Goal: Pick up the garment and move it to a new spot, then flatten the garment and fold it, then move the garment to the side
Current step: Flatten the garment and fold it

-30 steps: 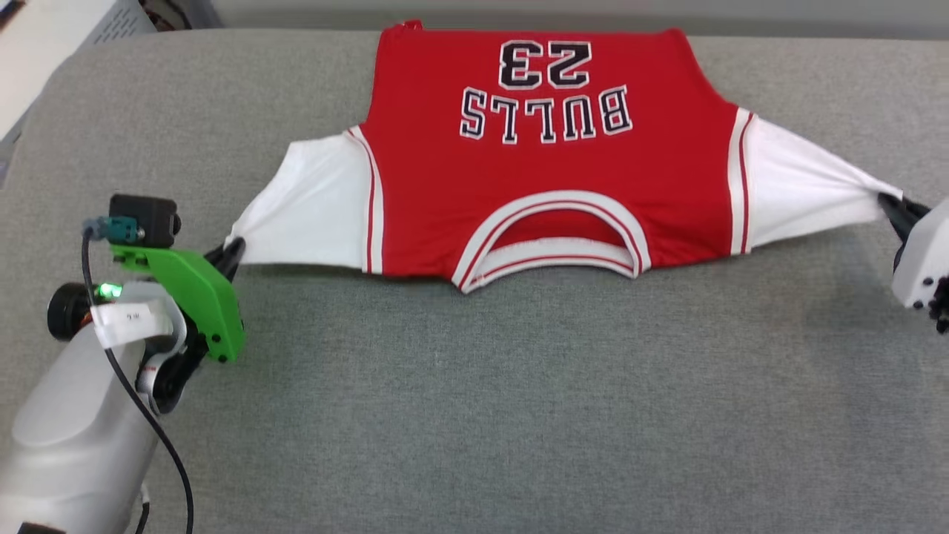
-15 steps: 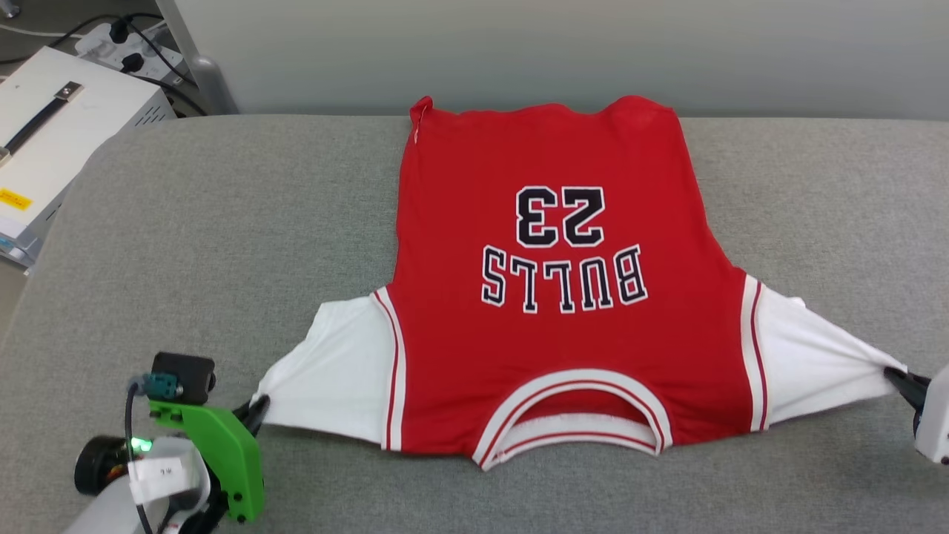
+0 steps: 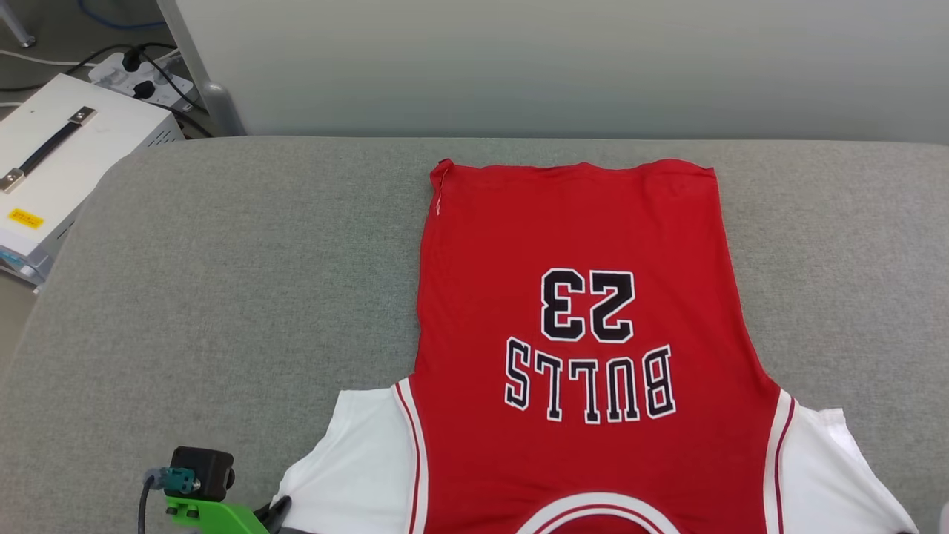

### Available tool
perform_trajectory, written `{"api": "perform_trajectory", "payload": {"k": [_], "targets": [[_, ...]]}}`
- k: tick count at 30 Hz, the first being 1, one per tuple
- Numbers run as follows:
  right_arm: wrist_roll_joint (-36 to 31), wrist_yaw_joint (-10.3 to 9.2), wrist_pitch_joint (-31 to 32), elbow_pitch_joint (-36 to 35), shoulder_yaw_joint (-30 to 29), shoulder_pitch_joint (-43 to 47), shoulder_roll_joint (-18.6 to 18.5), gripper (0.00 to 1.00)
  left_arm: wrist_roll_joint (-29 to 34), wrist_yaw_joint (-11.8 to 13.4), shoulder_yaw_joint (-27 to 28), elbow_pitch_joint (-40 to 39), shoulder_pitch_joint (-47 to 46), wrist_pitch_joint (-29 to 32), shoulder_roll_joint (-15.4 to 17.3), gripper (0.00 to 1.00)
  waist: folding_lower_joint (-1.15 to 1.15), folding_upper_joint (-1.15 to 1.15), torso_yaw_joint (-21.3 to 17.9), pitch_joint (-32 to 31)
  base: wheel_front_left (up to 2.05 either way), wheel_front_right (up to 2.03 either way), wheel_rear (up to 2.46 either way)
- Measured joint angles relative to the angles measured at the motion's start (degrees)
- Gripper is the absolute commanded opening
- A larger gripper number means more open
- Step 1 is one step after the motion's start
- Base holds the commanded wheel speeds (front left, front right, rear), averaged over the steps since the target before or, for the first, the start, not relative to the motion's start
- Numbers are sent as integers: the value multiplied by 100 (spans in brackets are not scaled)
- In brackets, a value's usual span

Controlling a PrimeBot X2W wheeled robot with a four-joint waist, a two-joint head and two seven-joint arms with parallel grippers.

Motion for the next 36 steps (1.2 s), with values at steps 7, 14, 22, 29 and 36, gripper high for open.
{"api": "perform_trajectory", "payload": {"k": [7,14,22,29,36], "targets": [[-410,0,199,-388,-635,117,375,100,10,99,-32,-391,64,-142,-110,0,0,0,41,170,0,0,0],[-560,-7,725,-1146,-1185,-352,661,100,121,187,-79,-1091,-34,-36,-96,0,0,0,175,442,0,0,0],[-927,-7,1642,-1945,-1347,-1829,883,100,361,365,-120,-2157,-224,247,32,0,0,0,379,995,0,0,0],[-1610,-7,2479,-1758,-1444,-3474,747,100,683,446,-210,-2759,-471,381,152,0,1,0,660,1708,0,0,0],[-2366,-7,2940,-1054,-1601,-4883,544,100,1069,386,-452,-3076,-878,414,18,0,2,0,1107,2439,0,0,0]]}}
